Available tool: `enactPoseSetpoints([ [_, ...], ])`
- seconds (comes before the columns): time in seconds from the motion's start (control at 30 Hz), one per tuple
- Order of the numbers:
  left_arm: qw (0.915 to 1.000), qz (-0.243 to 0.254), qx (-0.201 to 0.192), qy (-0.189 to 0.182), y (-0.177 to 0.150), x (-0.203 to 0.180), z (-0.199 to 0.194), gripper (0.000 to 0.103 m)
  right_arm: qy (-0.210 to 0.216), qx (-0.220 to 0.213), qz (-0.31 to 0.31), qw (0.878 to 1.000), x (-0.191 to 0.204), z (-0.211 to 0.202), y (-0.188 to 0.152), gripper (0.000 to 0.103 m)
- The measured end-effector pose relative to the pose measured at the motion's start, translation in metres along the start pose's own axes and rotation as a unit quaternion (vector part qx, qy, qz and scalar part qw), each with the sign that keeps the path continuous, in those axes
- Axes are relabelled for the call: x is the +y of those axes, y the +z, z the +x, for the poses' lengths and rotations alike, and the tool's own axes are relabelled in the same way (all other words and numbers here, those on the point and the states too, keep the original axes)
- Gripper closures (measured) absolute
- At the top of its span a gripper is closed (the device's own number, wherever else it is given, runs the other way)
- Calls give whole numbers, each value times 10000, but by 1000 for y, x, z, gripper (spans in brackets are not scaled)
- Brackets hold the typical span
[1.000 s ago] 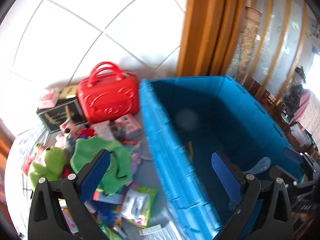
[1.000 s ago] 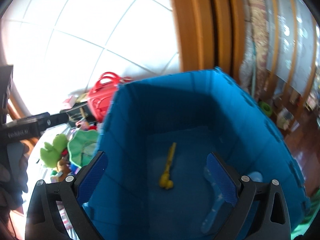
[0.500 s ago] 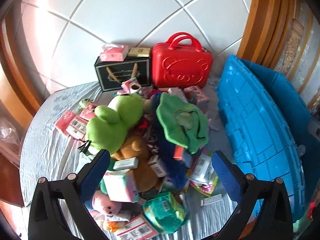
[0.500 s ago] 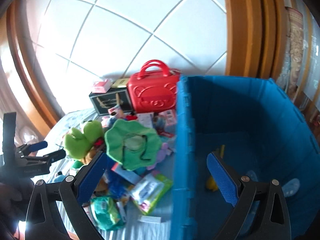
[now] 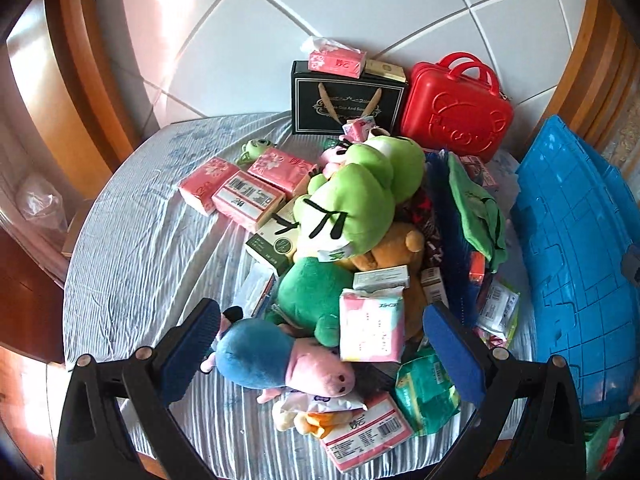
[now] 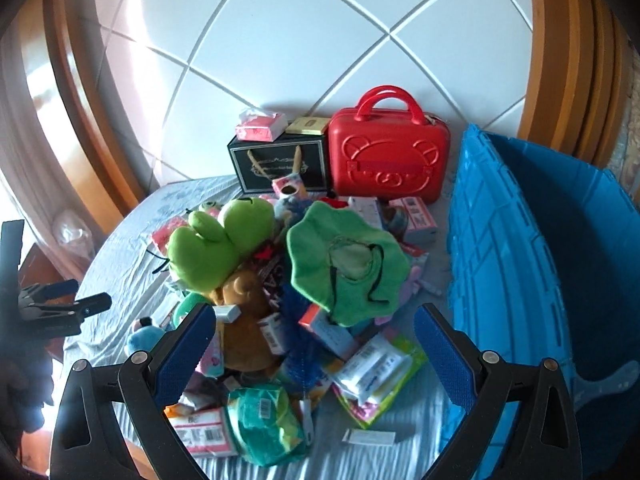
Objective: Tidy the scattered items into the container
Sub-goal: 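Grasp the Kotex pad pack with the right tool while the left tool grasps the blue plush pig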
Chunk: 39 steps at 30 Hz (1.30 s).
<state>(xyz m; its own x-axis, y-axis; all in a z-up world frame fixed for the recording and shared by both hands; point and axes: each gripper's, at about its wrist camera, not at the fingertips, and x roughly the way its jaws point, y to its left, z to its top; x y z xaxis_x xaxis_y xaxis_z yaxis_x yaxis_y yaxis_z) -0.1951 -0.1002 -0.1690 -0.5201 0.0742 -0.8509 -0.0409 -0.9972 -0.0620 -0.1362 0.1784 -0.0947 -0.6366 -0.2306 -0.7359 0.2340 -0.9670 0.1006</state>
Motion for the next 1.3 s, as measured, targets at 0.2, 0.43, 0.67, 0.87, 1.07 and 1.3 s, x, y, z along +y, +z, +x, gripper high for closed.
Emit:
enactPoseSetpoints([
  [0.2, 9997, -90, 234, 54, -15, 32, 17, 0, 180, 430, -44, 9989, 32, 35, -19, 2],
  [0.43, 9988, -162, 451, 113, -32, 61, 32, 0, 234, 563, -241, 9978, 67, 55, -30, 2],
  [0.67, 9977, -164, 644, 107, -47, 83, 52, 0, 339, 635, -418, 9965, 100, 78, -37, 2],
  [0.87, 9935, -405, 1063, 28, -65, 102, 87, 0, 413, 788, -606, 9942, 128, 107, -52, 2],
  [1.07, 9859, -662, 1535, -9, -86, 120, 126, 0, 428, 1063, -786, 9903, 153, 145, -71, 2],
  [1.3, 9759, -1183, 1816, -263, -97, 141, 157, 0, 187, 1381, -985, 9853, 177, 188, -83, 2],
])
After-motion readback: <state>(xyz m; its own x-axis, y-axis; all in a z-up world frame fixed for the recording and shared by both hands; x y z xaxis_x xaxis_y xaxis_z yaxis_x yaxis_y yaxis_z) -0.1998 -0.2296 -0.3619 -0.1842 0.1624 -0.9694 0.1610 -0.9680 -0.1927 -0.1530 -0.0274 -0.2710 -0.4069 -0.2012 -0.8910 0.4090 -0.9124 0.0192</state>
